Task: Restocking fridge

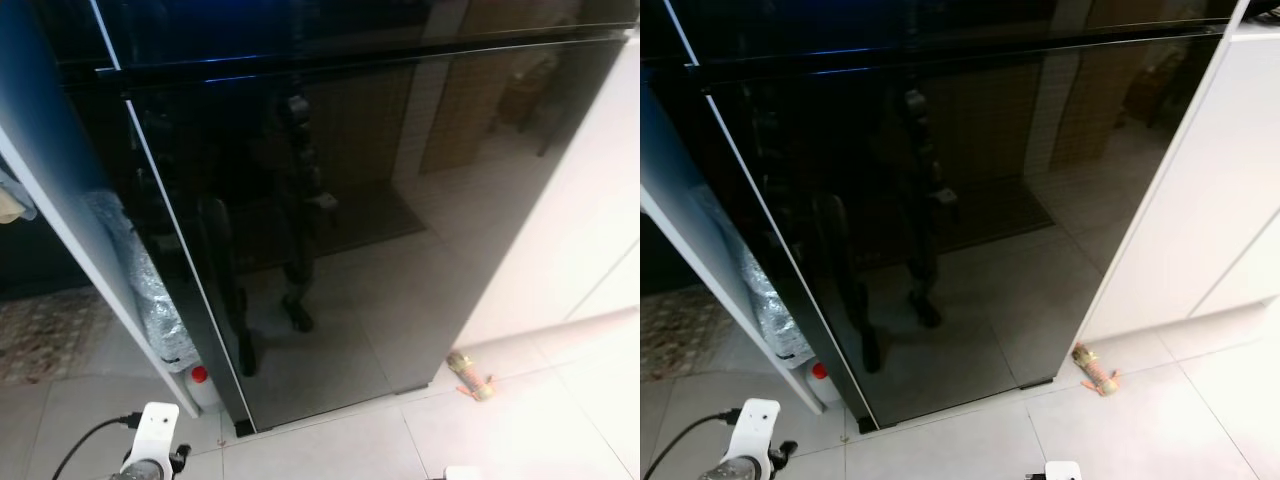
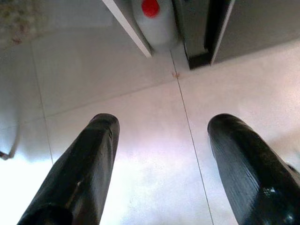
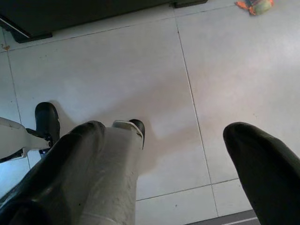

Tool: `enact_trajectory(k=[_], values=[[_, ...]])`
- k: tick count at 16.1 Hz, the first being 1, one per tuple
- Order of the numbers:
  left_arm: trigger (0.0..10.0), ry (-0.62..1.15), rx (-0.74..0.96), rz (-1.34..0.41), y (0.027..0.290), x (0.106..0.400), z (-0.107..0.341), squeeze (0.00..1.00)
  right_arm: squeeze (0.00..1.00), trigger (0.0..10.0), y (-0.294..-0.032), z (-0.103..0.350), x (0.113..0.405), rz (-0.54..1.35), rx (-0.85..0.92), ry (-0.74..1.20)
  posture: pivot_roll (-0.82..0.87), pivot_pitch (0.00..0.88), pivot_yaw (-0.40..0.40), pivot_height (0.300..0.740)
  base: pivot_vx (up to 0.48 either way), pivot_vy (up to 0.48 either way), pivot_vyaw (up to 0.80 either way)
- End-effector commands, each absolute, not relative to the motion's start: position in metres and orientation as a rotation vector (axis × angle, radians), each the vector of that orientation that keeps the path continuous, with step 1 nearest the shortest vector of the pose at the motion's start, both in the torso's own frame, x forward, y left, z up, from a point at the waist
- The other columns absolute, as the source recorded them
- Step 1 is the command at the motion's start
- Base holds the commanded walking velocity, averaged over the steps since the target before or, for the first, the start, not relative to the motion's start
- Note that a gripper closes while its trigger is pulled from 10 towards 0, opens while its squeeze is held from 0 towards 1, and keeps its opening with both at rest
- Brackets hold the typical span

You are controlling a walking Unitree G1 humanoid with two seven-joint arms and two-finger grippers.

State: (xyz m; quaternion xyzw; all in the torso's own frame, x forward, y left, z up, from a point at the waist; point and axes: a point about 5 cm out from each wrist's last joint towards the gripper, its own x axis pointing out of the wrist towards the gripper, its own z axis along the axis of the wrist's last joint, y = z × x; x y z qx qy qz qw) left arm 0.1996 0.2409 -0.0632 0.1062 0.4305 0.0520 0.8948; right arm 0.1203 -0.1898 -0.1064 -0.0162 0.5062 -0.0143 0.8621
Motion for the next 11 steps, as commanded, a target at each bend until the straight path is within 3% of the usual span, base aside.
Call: enact_trajectory(k=[1,11], values=[[10.0,0.953,0.248,0.086,0.237,0.19,-0.07,0.0,0.0,10.0,-0.188,-0.107,0.118,-0.033,-0.031,1.074,-0.11,0.0,0.013,0.74,0.0,0.0,0.0],[10.0,1.025,0.287,0.009,0.223,0.174,-0.083,0.0,0.0,10.0,-0.188,-0.108,0.118,-0.037,-0.024,1.076,-0.11,0.0,0.012,0.74,0.0,0.0,0.0]])
